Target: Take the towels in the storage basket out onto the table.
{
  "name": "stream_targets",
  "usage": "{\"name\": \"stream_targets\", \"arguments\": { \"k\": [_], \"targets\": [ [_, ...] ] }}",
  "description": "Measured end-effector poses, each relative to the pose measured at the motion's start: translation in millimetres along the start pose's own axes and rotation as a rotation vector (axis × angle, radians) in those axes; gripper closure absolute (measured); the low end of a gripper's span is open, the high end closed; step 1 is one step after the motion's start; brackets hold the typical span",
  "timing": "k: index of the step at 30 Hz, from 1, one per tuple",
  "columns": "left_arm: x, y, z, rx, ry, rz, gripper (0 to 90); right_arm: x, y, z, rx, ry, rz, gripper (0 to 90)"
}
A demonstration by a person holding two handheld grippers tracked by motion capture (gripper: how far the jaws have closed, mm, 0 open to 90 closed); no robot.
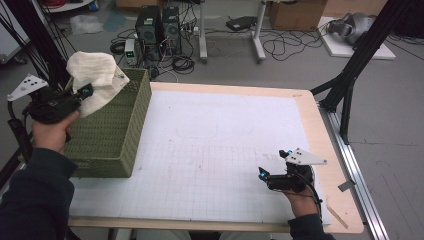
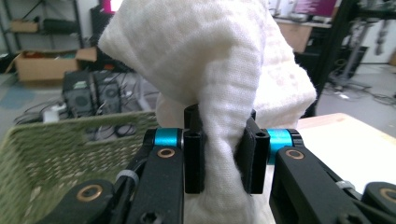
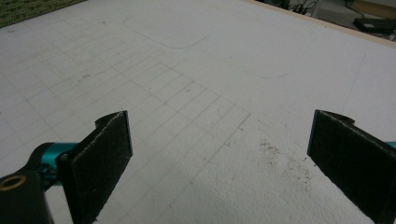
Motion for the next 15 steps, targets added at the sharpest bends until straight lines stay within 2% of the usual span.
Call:
{"name": "stream_targets", "arguments": {
  "k": [2,3,5,9,10,11,12,13,15],
  "targets": [
    [1.0,8.7,-1.4,-0.002,0.009,0.026,74.6,0.3,-0.4,-0.5,-0.004,0.003,-0.001,5.7],
    [1.0,8.7,-1.4,-0.002,0.009,0.026,74.6,0.2,-0.3,-0.6,-0.006,0.003,-0.001,5.7],
    [2.9,25.5,-1.8,-0.007,0.027,0.068,74.5,-0.2,-0.6,-0.8,-0.006,0.002,0.000,5.7],
    [7.4,48.3,-0.8,-0.017,0.036,0.130,74.4,-0.1,-0.1,-0.2,-0.004,-0.001,0.002,5.7],
    [7.4,48.3,-0.8,-0.017,0.036,0.130,74.4,0.2,0.2,-0.3,-0.011,0.001,0.001,5.7],
    [9.8,62.1,0.3,-0.028,0.037,0.176,74.4,0.1,0.1,-0.4,-0.012,0.001,0.002,5.7],
    [9.8,62.1,0.3,-0.028,0.037,0.176,74.4,-0.2,-0.2,-0.6,-0.011,0.001,0.001,5.7],
    [11.9,76.3,2.3,-0.027,0.039,0.213,74.4,-0.5,-0.3,-0.7,-0.008,0.001,0.002,5.7],
    [14.2,90.1,5.1,-0.022,0.035,0.251,74.4,-0.7,0.3,-0.8,-0.007,0.003,0.005,5.7]
  ]
}}
Point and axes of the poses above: each handheld gripper's, and its own axes: x roughly forward along the jaws, z roughly out of its underside, y roughly to its right, the point moved 8 cm from there along x, roughly forward along the jaws, and after that the axes turned 7 degrees about y, right-handed, at the moved point
